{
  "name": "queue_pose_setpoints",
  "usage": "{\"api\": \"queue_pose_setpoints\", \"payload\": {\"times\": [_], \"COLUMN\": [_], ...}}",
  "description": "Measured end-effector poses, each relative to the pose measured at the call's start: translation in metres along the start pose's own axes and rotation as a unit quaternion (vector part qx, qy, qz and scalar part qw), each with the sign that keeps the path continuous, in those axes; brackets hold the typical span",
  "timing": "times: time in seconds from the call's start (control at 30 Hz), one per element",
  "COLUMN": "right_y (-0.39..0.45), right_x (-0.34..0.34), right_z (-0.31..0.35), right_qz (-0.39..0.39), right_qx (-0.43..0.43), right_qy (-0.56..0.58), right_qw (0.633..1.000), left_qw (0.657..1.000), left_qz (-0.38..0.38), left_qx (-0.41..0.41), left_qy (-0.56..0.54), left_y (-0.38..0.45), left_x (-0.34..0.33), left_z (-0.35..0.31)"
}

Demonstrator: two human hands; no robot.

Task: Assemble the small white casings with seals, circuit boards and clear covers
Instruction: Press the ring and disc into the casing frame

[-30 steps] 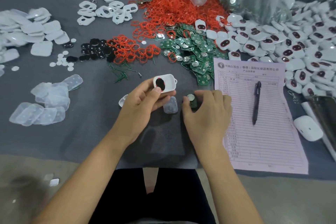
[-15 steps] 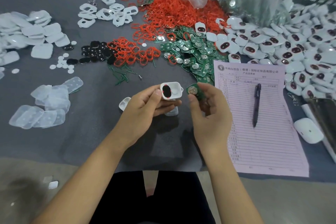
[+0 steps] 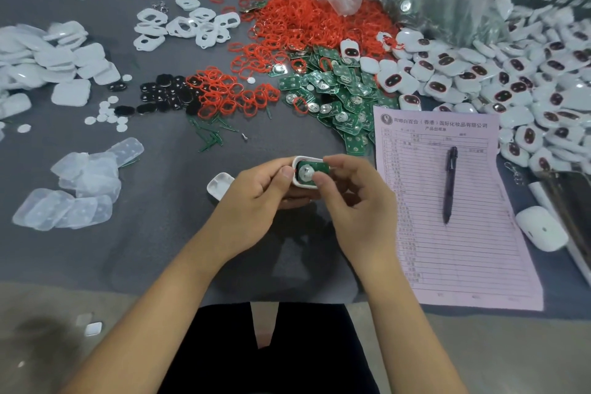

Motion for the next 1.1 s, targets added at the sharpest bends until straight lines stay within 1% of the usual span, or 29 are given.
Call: {"api": "queue_pose_setpoints", "payload": {"times": [0.23, 0.47, 0.6, 0.93, 1.1], "right_y": [0.0005, -0.0008, -0.0002, 0.0018, 0.0007], "right_x": [0.0002, -0.0008, 0.0001, -0.0009, -0.0027], "right_z": [-0.0027, 0.0028, 0.0028, -0.0020, -0.0035], "right_qz": [-0.002, -0.017, -0.024, -0.006, -0.002], "right_qx": [-0.001, 0.031, 0.031, 0.018, 0.033], "right_qy": [-0.010, -0.036, -0.043, -0.038, -0.072], "right_qw": [1.000, 0.999, 0.998, 0.999, 0.997], "left_qw": [0.999, 0.999, 1.000, 1.000, 0.999], "left_qz": [0.002, -0.002, -0.008, -0.008, -0.011], "left_qx": [-0.007, -0.002, 0.003, 0.003, 0.005], "left_qy": [0.036, 0.036, 0.030, 0.030, 0.035], "left_y": [-0.0011, -0.0014, -0.0017, -0.0016, -0.0017], "left_x": [-0.0012, -0.0002, -0.0003, 0.0015, 0.0032], "left_z": [0.0001, 0.0001, 0.0003, 0.0011, 0.0028]}}
Point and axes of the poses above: each hand's wrist, its own y-axis towards the middle knuckle, its own x-axis out of the back of the hand, z = x × y, the point moved 6 cm from there along y, towards the middle knuckle, and after that the axes turned 5 degrees about -x, right-handed, at the moved point
